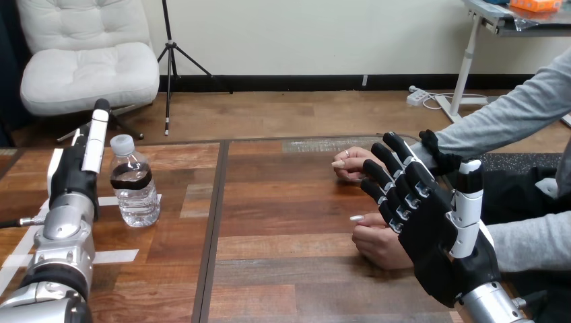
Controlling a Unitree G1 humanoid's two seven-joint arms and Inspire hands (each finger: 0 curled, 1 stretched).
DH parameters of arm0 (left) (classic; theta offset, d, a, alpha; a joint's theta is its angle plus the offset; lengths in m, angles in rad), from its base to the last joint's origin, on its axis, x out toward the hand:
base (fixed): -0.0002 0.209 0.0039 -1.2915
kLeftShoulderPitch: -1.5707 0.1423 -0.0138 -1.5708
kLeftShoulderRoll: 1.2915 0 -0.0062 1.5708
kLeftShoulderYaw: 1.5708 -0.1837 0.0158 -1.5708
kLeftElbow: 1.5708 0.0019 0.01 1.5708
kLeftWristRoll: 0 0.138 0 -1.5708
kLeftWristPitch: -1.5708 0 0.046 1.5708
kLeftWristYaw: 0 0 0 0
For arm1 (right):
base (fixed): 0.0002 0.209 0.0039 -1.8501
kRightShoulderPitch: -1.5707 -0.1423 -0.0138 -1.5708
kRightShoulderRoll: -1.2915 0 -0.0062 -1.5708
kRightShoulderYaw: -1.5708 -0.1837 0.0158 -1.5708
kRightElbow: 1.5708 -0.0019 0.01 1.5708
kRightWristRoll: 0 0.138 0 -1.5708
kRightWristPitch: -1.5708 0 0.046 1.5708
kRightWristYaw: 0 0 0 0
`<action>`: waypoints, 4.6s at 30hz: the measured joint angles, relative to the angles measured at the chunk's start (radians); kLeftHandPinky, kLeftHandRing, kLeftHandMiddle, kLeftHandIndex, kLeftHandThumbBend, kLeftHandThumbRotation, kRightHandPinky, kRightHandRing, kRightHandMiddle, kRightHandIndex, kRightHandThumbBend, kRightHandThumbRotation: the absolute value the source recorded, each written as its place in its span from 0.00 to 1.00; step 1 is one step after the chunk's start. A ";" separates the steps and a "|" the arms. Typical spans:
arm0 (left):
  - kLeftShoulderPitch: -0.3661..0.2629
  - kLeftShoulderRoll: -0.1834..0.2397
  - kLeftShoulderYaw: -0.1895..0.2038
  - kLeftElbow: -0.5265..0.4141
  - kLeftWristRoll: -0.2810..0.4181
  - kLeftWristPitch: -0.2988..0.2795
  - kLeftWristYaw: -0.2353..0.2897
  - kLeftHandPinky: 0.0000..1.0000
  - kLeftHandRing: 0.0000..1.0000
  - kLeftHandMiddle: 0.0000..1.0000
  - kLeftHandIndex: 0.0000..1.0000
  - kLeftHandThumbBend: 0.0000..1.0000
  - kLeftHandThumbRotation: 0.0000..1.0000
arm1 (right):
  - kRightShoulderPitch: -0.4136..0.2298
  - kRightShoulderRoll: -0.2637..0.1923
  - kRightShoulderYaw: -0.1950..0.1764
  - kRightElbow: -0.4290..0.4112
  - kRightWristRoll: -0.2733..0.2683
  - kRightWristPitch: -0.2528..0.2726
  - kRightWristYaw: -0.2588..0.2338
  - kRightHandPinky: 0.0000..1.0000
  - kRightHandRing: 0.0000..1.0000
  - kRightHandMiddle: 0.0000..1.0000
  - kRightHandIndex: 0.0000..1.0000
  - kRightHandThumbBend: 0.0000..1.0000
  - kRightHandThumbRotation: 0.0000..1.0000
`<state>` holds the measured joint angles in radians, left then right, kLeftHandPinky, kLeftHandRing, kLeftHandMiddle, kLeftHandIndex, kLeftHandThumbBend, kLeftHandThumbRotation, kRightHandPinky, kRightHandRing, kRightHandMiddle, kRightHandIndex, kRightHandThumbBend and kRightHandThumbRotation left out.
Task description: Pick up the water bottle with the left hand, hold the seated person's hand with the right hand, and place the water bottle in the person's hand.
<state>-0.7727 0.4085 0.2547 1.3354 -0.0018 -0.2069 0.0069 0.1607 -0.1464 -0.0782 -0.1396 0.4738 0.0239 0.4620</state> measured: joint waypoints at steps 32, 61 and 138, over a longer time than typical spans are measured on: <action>0.046 -0.032 -0.004 0.000 0.000 0.029 0.023 1.00 1.00 1.00 1.00 0.83 0.90 | 0.003 0.004 0.000 -0.019 0.000 0.000 0.000 1.00 1.00 1.00 1.00 0.94 1.00; 0.056 -0.039 -0.007 0.000 0.010 0.032 0.025 1.00 1.00 1.00 1.00 0.87 0.84 | 0.016 0.004 0.000 -0.023 0.006 0.000 0.001 1.00 1.00 1.00 1.00 0.94 1.00; 0.053 -0.059 -0.051 0.000 0.054 0.106 0.199 0.91 0.98 1.00 1.00 0.97 0.22 | 0.038 0.004 0.000 -0.034 0.024 0.000 0.017 1.00 1.00 1.00 1.00 0.94 1.00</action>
<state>-0.7192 0.3498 0.2034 1.3355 0.0522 -0.1012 0.2058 0.1986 -0.1426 -0.0784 -0.1734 0.4975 0.0239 0.4789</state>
